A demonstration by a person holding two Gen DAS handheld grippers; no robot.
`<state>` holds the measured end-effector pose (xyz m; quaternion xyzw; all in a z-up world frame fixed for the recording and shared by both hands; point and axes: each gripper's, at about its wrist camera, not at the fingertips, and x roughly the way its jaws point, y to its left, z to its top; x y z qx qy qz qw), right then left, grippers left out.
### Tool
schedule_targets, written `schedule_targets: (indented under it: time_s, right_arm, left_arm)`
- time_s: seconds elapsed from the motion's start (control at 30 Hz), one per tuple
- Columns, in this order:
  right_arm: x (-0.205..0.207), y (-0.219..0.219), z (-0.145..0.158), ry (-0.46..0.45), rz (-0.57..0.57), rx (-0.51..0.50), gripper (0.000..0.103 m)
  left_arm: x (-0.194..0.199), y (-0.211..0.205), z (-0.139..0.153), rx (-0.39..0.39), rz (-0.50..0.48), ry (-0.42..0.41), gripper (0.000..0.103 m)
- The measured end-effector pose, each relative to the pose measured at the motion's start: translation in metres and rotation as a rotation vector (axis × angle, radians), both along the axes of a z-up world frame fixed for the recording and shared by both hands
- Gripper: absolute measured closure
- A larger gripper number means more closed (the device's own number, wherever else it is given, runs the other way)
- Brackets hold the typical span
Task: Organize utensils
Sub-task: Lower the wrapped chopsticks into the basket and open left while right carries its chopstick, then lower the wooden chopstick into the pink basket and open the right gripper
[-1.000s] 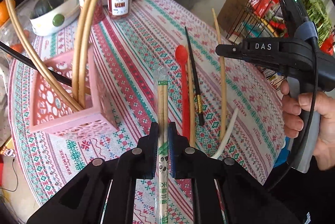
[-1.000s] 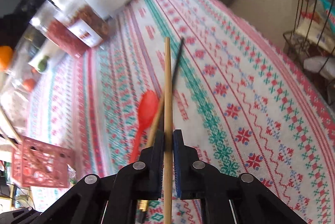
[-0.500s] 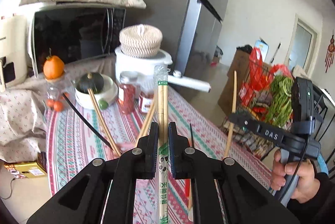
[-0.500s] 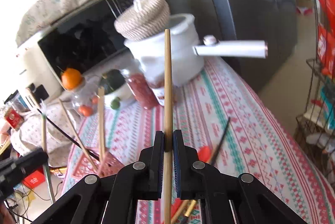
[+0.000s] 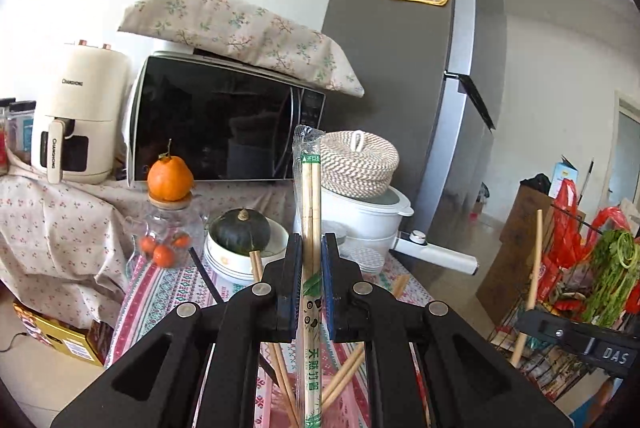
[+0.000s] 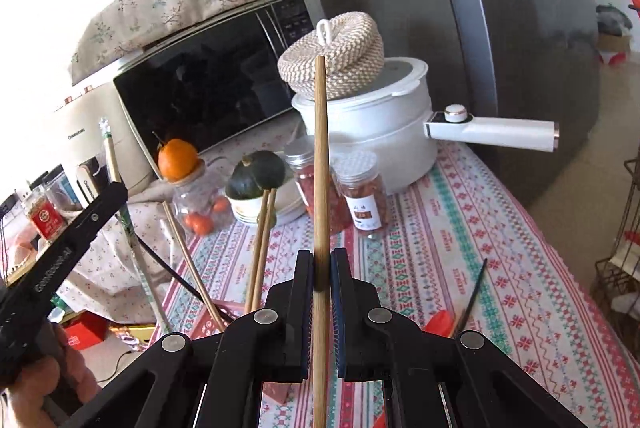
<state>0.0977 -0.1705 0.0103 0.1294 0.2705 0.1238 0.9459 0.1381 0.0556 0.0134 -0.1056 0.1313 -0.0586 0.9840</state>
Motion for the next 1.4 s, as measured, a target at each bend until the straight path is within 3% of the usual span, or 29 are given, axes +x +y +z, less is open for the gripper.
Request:
schedule_targets:
  time_s: [0.17,0.3,0.6,0.7,0.87,1.0,1.17,1.4]
  right_arm:
    - [0.001,0.006,-0.001,-0.015,-0.004,-0.004,0.096]
    - [0.003,0.011,-0.003,-0.026,0.004,0.003,0.096]
    - [0.002,0.037,0.011,-0.102,0.039,0.047,0.096]
    - [0.004,0.048,0.017,-0.137,0.042,0.051,0.096]
    - [0.012,0.067,0.022,-0.187,0.045,0.043,0.096]
    - [0.02,0.079,0.021,-0.218,0.041,0.026,0.096]
    - [0.032,0.091,0.009,-0.239,0.019,-0.037,0.096]
    - [0.045,0.096,-0.021,-0.138,0.022,-0.02,0.094]
  left_arm:
    - [0.016,0.002,-0.019,0.011,0.051,0.006,0.093]
    - [0.02,-0.001,-0.029,0.01,0.031,0.046,0.093]
    - [0.006,0.013,-0.047,-0.039,-0.03,0.229,0.092]
    - [-0.004,0.019,-0.047,-0.041,-0.053,0.275,0.087]
    - [-0.023,0.03,-0.043,-0.035,-0.073,0.33,0.062]
    - [-0.037,0.034,-0.042,0.055,-0.053,0.368,0.061]
    - [-0.046,0.042,-0.049,0.075,-0.06,0.413,0.054]
    - [-0.045,0.044,-0.055,0.093,-0.082,0.472,0.053]
